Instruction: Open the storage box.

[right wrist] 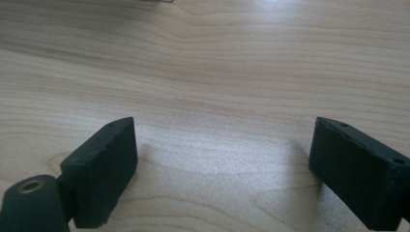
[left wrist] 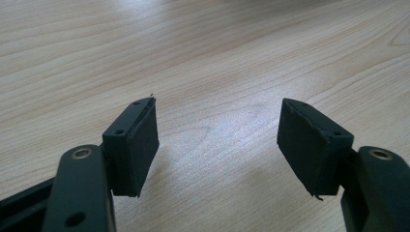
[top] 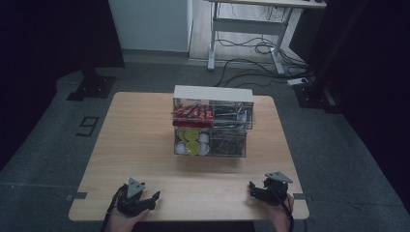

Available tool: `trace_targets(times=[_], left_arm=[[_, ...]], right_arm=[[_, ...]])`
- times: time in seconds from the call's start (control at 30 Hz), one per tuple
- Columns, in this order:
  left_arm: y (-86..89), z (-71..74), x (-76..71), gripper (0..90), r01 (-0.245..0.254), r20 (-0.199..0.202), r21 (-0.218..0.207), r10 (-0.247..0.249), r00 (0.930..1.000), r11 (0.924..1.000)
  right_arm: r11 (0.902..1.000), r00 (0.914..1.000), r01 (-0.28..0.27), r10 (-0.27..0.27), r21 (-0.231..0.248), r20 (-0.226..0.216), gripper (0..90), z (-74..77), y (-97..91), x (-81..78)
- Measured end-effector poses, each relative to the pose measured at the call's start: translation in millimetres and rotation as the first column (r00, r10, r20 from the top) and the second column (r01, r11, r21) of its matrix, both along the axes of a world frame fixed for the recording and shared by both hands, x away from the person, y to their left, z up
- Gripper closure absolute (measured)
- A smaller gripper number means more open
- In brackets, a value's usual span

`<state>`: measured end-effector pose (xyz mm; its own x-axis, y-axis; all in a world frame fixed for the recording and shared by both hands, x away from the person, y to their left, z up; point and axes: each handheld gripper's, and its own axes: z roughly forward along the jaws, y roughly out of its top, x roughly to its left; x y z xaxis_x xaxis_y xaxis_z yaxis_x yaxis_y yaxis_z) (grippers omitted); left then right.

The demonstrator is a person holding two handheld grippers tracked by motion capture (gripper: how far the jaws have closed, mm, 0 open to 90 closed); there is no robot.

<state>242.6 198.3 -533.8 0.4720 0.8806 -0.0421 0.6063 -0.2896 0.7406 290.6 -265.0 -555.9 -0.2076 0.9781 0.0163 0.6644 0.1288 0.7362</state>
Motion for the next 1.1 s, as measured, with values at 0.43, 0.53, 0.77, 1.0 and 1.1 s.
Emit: trace_targets(times=[0.43,0.53,0.77,1.0,1.1], left_arm=[[0.4,-0.2,0.1,31.2,-0.002,0.002,-0.001,0.002,1.0000,1.0000],[0.3,-0.5,0.2,31.2,-0.002,0.001,0.000,0.002,1.0000,1.0000],[0.8,-0.2,0.3,31.3,-0.003,0.001,0.000,0.003,1.0000,1.0000],[2.7,1.3,0.0,31.3,-0.009,0.005,-0.003,0.009,1.0000,1.0000],[2.5,0.9,0.2,31.3,-0.008,0.004,-0.003,0.008,1.0000,1.0000]], right_arm=[[0.9999,0.9998,0.008,-0.008,0.010,0.018,21.7,1.0,-3.6,1.4],[0.9994,0.9997,0.006,-0.007,0.034,0.024,29.3,2.1,-7.0,0.9],[0.9968,0.9973,-0.011,0.005,0.079,0.074,43.2,10.6,-9.6,-3.4],[0.9922,0.9837,-0.042,0.020,0.118,0.179,60.8,28.3,-11.2,-13.8],[0.9905,0.9779,-0.054,0.027,0.127,0.207,64.3,33.4,-11.8,-16.8]])
